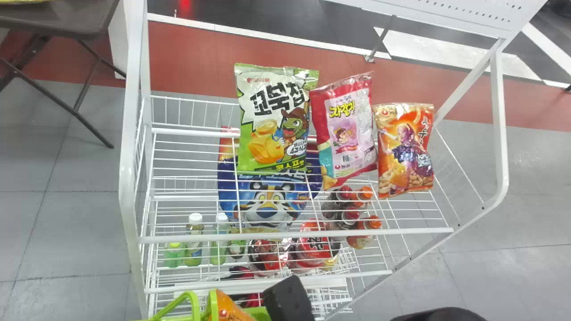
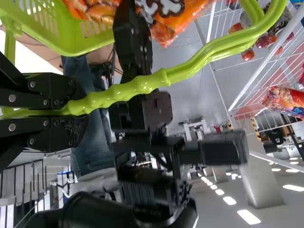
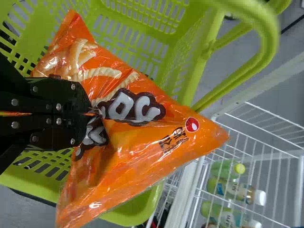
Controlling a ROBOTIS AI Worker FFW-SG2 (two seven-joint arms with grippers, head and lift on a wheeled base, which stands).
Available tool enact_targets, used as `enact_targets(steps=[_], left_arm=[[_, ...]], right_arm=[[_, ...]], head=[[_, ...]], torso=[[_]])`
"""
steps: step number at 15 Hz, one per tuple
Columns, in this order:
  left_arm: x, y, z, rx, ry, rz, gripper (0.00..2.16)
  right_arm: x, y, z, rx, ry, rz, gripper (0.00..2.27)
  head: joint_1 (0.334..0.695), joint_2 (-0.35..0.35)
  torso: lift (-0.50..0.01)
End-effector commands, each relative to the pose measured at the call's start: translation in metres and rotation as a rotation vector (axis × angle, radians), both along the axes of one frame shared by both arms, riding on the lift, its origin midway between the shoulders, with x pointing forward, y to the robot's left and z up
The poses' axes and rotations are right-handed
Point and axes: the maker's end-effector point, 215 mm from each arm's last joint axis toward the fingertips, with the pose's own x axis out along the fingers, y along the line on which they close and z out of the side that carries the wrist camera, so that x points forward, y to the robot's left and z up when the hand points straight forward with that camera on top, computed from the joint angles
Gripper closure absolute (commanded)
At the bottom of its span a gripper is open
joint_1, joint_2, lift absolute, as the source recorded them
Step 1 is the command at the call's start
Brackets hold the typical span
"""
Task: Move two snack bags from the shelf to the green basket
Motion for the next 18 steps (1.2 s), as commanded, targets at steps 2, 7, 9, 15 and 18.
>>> enact_targets(steps=[2,7,9,15,18], left_arm=[[-0.003,0.000,-0.001,0.003,0.006,-0.003,2.09],[-0.002,0.000,-0.002,0.007,0.005,-0.002,2.09],[-0.001,0.001,-0.004,0.014,0.004,0.000,2.08],[0.000,0.002,-0.003,0.016,0.001,-0.002,2.08],[0.002,0.001,-0.003,0.014,-0.003,-0.003,2.08]], right_arm=[[-0.020,0.019,-0.024,0.000,0.073,0.058,2.12],[-0.008,0.012,-0.007,-0.022,0.003,0.048,0.03],[0.015,0.008,0.023,-0.018,-0.092,0.025,0.00],[0.048,-0.003,0.086,0.077,-0.214,-0.033,0.07],[0.049,0.002,0.088,0.097,-0.212,-0.026,0.08]], head=[[0.695,-0.350],[0.695,-0.350],[0.695,-0.350],[0.695,-0.350],[0.695,-0.350]], torso=[[-0.017],[-0.017],[-0.017],[-0.017],[-0.017]])
